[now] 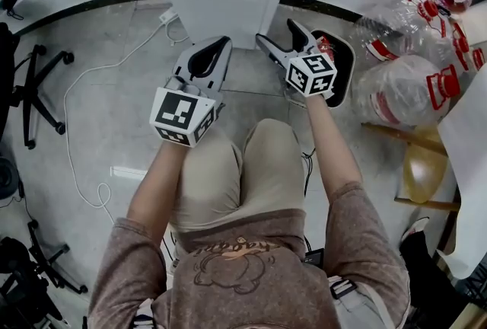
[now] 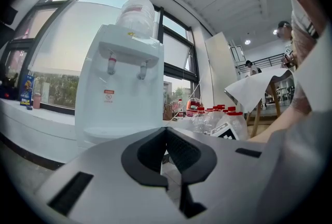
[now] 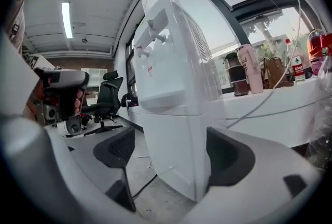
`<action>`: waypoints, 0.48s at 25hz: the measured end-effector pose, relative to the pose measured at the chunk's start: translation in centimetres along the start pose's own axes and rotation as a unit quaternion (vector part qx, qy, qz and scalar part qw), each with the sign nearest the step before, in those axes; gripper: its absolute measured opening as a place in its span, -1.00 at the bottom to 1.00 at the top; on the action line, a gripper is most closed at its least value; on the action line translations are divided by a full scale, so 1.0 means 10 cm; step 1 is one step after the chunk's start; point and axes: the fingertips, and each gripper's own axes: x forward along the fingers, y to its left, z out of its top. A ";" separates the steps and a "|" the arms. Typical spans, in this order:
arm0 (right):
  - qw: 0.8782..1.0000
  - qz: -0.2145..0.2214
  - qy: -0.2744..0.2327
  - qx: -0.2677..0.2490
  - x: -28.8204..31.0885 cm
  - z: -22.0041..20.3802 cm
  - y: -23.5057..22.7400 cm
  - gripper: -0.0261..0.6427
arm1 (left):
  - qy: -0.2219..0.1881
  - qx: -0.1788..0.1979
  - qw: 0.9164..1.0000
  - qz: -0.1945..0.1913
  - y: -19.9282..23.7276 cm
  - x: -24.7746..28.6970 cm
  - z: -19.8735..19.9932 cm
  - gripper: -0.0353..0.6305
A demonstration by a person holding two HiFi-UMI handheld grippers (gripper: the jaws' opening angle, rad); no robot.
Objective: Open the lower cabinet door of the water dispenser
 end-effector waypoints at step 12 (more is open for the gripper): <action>0.999 -0.018 0.028 0.004 0.62 -0.20 -0.47 0.31 | 0.007 0.006 1.000 -0.014 0.03 0.01 -0.06 -0.85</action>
